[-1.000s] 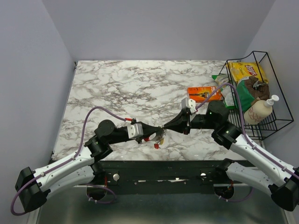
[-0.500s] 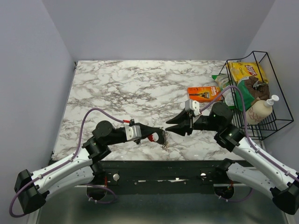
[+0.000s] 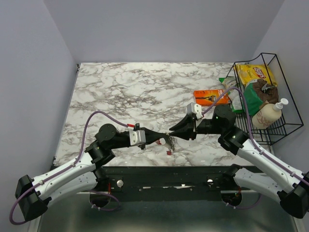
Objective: Put the keys on the keyring
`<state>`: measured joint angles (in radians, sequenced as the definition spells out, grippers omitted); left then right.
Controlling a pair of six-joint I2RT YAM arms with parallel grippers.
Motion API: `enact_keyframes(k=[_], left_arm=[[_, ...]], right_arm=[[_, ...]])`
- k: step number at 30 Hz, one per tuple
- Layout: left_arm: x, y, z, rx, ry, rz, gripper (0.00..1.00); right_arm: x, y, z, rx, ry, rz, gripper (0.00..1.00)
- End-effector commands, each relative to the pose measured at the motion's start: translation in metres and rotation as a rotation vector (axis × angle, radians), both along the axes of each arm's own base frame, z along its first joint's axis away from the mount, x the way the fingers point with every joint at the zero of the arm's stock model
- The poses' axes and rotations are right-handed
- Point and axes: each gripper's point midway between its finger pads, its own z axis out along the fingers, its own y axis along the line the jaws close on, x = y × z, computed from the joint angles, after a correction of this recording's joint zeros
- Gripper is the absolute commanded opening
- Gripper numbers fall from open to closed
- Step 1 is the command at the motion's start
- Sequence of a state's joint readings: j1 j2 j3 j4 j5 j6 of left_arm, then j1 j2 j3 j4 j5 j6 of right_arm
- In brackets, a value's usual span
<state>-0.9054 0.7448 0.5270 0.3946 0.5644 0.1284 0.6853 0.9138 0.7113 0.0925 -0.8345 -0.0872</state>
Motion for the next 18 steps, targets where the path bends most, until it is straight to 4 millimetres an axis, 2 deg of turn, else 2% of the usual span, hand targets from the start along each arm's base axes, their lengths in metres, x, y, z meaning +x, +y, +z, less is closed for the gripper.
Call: enact_keyframes(k=[1, 9, 15, 18], left_arm=[[-0.009, -0.001, 0.024, -0.053, -0.044, -0.048, 0.0], [-0.009, -0.002, 0.025, -0.06, -0.047, -0.05, 0.0], [-0.009, -0.002, 0.028, -0.072, -0.05, -0.05, 0.0], [-0.009, -0.003, 0.031, -0.082, -0.049, -0.053, 0.0]], right_arm=[[-0.005, 0.002, 0.007, 0.026, -0.029, 0.045, 0.29], [-0.013, -0.003, 0.017, 0.05, -0.06, 0.057, 0.23], [-0.018, -0.001, 0.016, 0.047, -0.055, 0.1, 0.05], [-0.019, 0.0, 0.012, 0.039, -0.045, 0.116, 0.0]])
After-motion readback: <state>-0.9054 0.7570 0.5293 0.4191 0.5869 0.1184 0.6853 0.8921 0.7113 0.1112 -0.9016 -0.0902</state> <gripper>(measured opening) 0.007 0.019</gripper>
